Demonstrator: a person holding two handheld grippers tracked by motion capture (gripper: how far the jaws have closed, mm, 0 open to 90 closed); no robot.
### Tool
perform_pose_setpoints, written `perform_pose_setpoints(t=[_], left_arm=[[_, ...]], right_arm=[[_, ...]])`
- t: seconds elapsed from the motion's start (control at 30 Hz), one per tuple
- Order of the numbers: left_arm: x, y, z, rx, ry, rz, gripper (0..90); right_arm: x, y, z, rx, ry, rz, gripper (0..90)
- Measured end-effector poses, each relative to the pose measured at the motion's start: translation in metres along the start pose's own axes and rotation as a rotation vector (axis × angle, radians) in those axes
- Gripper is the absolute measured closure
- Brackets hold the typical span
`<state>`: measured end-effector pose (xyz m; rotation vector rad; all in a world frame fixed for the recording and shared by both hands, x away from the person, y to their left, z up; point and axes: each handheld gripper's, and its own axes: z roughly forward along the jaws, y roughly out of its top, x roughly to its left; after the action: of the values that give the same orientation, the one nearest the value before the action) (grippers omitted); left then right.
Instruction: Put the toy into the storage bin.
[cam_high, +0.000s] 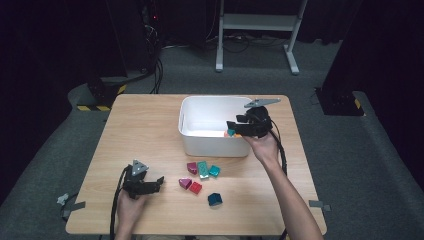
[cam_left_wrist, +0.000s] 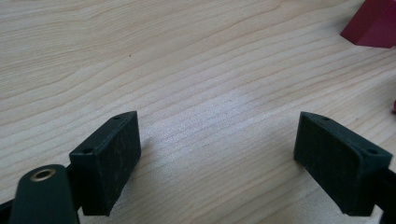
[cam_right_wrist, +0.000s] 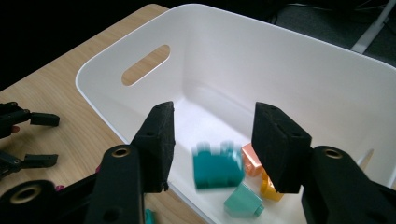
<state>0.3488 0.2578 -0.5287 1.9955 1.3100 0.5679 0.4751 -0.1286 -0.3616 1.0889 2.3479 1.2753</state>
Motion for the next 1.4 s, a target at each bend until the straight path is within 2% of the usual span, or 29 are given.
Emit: perform_pose_setpoints(t=[0.2,0.43,0.57,1.03,1.4], left_arm=[[0.000,0.000,0.000,0.001,0.000,0.001,15.0],[0.000,0.000,0.000,0.000,0.000,0.000,15.0],[0.000,0.000,0.000,0.000,0.000,0.000,15.0],[0.000,0.000,0.000,0.000,0.000,0.000,15.0],[0.000,0.000,0.000,0.000,0.000,0.000,15.0]], right_arm=[[-0.001,-0.002,-0.003,-0.026,-0.001,-0.003,48.1],[0.006,-0.011,-0.011,-0.039,0.009,-0.020,47.0],[0.011,-0.018,-0.019,-0.070,0.017,-0.025,46.5],[0.035,-0.062,-0.041,-0.121,0.083,-0.044,45.0],[0.054,-0.097,-0.032,-0.088,0.111,-0.049,44.1]])
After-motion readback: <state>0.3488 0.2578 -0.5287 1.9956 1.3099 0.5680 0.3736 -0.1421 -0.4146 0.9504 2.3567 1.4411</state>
